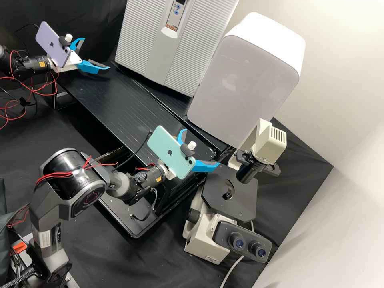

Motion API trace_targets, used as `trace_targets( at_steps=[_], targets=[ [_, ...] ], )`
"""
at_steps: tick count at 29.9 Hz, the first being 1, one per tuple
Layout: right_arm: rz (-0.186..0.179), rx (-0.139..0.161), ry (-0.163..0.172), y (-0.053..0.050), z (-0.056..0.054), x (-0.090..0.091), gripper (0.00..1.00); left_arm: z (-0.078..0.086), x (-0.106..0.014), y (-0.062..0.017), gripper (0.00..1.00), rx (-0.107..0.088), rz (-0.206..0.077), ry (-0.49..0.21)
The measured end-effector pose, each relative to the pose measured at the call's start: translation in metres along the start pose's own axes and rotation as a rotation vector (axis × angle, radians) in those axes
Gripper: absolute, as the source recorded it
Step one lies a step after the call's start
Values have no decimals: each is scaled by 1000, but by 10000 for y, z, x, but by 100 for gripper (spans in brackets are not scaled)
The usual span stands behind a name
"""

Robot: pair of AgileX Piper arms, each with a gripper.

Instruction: Slide the petri dish to the left

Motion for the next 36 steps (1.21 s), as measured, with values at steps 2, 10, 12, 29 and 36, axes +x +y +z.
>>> trace_targets(
  at_steps=[2, 10, 12, 29, 36],
  targets=[
    [0, 0, 0, 0, 0, 0, 100, 0, 0, 0, 100, 0, 0, 0],
    [0, 0, 0, 0, 0, 0, 100, 0, 0, 0, 100, 0, 0, 0],
    [4, 0, 4, -10, 12, -25, 100, 0, 0, 0, 100, 0, 0, 0],
    [-41, -73, 40, -313, 124, -699, 100, 0, 0, 0, 100, 0, 0, 0],
    [-87, -87, 16, -493, 213, -728, 100, 0, 0, 0, 100, 0, 0, 0]
  ],
)
